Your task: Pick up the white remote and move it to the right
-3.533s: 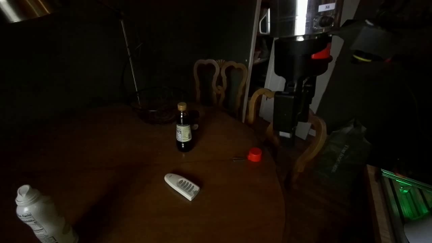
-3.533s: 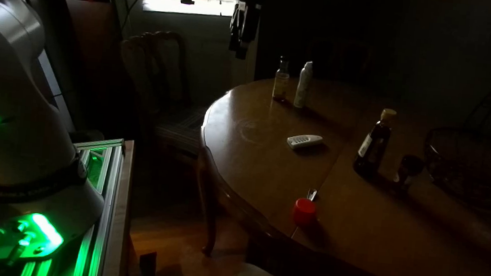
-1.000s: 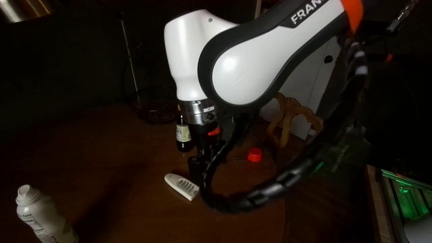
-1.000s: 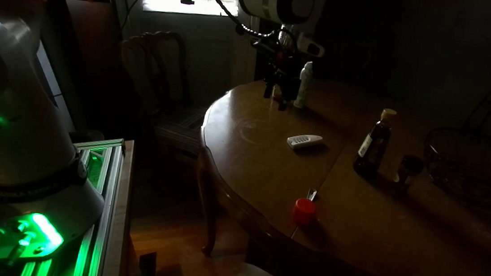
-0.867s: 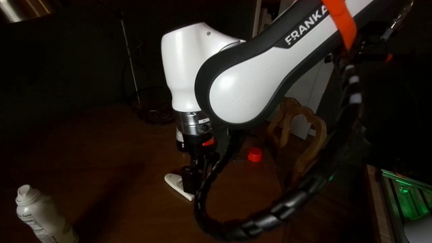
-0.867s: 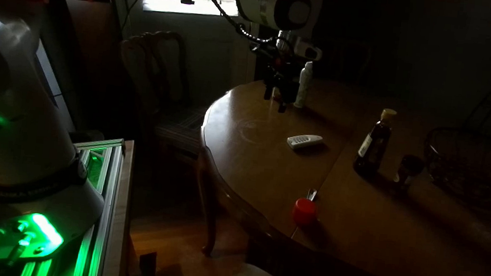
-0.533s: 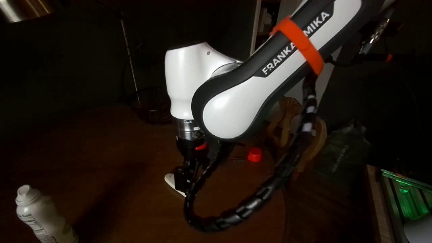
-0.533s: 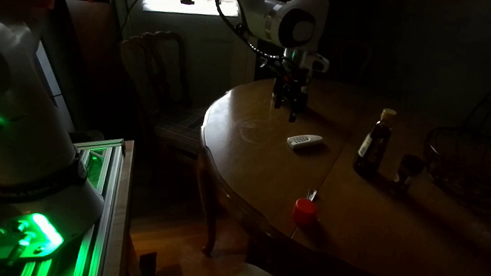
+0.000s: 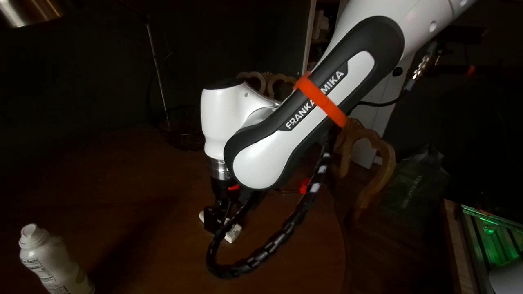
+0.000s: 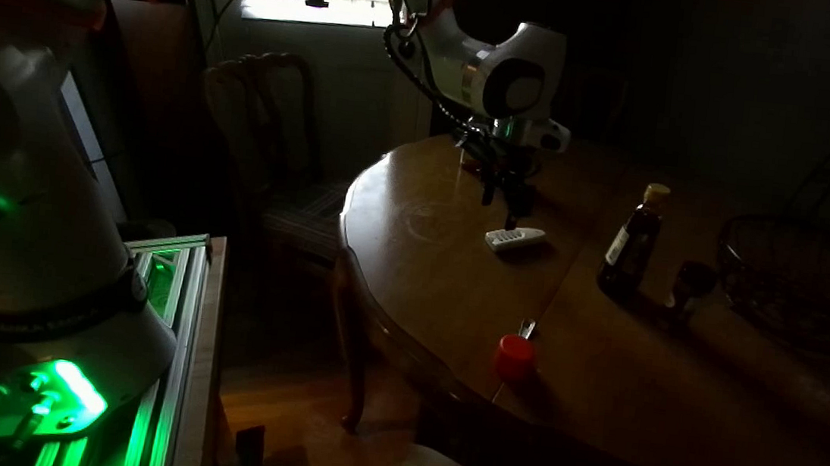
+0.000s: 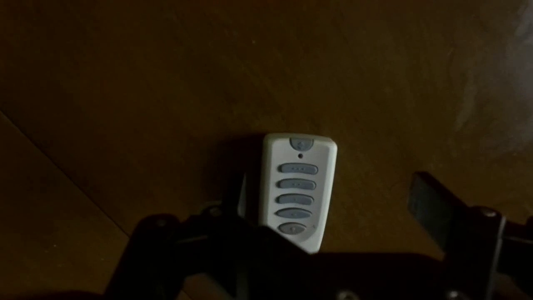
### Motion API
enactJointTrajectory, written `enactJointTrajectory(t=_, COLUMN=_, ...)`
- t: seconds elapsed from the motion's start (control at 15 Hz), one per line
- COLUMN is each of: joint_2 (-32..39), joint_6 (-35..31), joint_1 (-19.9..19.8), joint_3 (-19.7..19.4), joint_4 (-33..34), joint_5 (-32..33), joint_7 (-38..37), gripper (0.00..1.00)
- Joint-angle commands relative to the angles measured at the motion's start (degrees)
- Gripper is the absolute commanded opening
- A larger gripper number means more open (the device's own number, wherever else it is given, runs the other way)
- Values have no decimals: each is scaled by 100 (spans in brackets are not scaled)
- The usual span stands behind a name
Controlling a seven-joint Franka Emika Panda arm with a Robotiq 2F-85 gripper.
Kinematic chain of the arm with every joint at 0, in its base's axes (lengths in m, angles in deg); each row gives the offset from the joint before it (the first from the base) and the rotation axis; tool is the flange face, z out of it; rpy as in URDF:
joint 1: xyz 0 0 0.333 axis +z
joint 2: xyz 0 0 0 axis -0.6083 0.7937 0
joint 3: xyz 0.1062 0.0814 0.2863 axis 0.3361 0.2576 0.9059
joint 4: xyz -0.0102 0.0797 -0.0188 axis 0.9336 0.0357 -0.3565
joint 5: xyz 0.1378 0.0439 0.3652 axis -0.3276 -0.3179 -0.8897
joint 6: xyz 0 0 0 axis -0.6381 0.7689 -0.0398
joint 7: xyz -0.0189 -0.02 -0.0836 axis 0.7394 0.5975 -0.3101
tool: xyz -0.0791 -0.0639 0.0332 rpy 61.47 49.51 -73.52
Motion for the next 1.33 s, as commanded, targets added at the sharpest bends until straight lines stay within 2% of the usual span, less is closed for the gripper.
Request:
enactJointTrajectory(t=0.0, joint_2=501, joint_6=-284, joint_1=211, joint_3=-213, joint_4=458, joint_5=67, joint_7=-335, gripper=100)
enactJointTrajectory(t=0.4, joint_2=927, joint_6=-379, joint_1=463, joint_3=-550, joint_4=910, joint_5=169, joint_7=-599, gripper=100)
enactJointTrajectory(t=0.47, joint_2=973, joint_6=-333, joint_1=479, joint_3=-567, joint_4=966, joint_5=162, joint_7=-606, gripper=75)
enactJointTrajectory(t=0.53, joint_2=1006, joint_6=-288, joint_1=503, joint_3=-597, joint_4=1020, joint_5=170, joint_7=-632, gripper=74)
enactJointTrajectory(t=0.8, joint_2=1024, joint_6=-145, joint_1=539, joint_3=-647, joint_4=1127, joint_5=142, joint_7=-672, gripper=42)
enactJointTrajectory(t=0.93, joint_2=999, joint_6=-60, joint_1=532, joint_3=-657, joint_4=1146, joint_5=128, joint_7=-703, gripper=28)
enactJointTrajectory(t=1.27, joint_2=487, joint_6=935, joint_1=543, joint_3=-774, joint_4=1336, joint_5=193, joint_7=-883, gripper=28)
